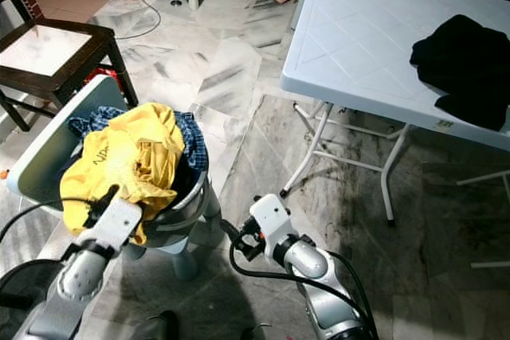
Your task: Hang hanger
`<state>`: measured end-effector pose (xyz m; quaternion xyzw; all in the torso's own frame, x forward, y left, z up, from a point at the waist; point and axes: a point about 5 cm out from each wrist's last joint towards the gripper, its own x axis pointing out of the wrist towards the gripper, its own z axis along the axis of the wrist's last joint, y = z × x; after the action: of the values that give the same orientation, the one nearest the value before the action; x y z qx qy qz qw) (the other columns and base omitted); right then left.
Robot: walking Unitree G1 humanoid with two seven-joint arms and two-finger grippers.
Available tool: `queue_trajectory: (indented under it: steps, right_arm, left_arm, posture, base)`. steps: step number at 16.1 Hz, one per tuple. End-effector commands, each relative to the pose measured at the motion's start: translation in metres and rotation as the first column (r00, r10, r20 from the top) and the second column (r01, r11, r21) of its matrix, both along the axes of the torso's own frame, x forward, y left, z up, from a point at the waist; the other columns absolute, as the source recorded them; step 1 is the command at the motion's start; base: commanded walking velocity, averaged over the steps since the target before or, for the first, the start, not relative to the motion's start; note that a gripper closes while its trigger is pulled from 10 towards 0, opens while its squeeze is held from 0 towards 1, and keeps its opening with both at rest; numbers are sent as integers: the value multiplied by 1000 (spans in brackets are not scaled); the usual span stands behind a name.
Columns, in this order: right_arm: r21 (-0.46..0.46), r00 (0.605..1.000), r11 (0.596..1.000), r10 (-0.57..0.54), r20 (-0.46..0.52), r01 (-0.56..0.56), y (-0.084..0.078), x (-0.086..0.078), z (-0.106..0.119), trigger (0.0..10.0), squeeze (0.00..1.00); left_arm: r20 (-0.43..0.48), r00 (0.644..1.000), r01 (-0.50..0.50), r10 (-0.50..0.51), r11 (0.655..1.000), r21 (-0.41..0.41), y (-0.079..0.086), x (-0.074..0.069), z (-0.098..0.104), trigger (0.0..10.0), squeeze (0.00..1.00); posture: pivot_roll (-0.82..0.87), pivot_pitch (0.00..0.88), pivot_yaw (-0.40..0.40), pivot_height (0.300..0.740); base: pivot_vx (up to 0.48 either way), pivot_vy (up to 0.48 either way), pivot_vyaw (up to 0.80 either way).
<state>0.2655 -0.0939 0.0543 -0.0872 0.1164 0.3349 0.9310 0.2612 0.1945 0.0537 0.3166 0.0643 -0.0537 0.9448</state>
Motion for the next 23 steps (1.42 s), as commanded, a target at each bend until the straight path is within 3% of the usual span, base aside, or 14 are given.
queue_trajectory:
  steps: [1, 2, 3, 4, 11, 23]
  right_arm:
    - [-11, 1000, 1000, -14, -18, 14, -4, -3, -5, 10000, 0]
    - [-11, 1000, 1000, -16, -18, 16, -4, -4, -5, 10000, 0]
    - [-11, 1000, 1000, -18, -19, 18, -4, -4, -6, 10000, 0]
    - [-10, 1000, 1000, -21, -17, 20, -4, -4, -5, 10000, 0]
    - [-12, 1000, 1000, -20, -13, 20, -3, -1, -5, 10000, 0]
    - [-14, 1000, 1000, -26, -5, 26, -4, 1, -4, 10000, 0]
  left_arm:
    - [-45, 999, 6, -6, 1000, -3, 0, -2, -8, 10000, 0]
    - [-67, 998, 13, -14, 1000, -9, -1, 0, -12, 10000, 0]
    - [-96, 995, 10, -13, 1000, -30, -2, 2, -17, 6078, 0]
    - [-109, 994, 15, -20, 999, -40, -4, 3, -21, 0, 0]
    - [-33, 999, 4, -5, 999, -34, -4, 16, -9, 0, 0]
    - [91, 996, 25, -23, 999, -24, -11, 25, 12, 0, 0]
  posture:
    - [-41, 151, -100, 740]
    - [-41, 151, -100, 740]
    - [-53, 148, -93, 740]
    - [-59, 146, -93, 740]
    - [-47, 133, -98, 740]
    - [-47, 124, -93, 740]
  base:
    - [0, 0, 0]
    - [0, 0, 0]
    - [0, 0, 0]
    - [0, 0, 0]
    - [0, 0, 0]
    - [0, 0, 0]
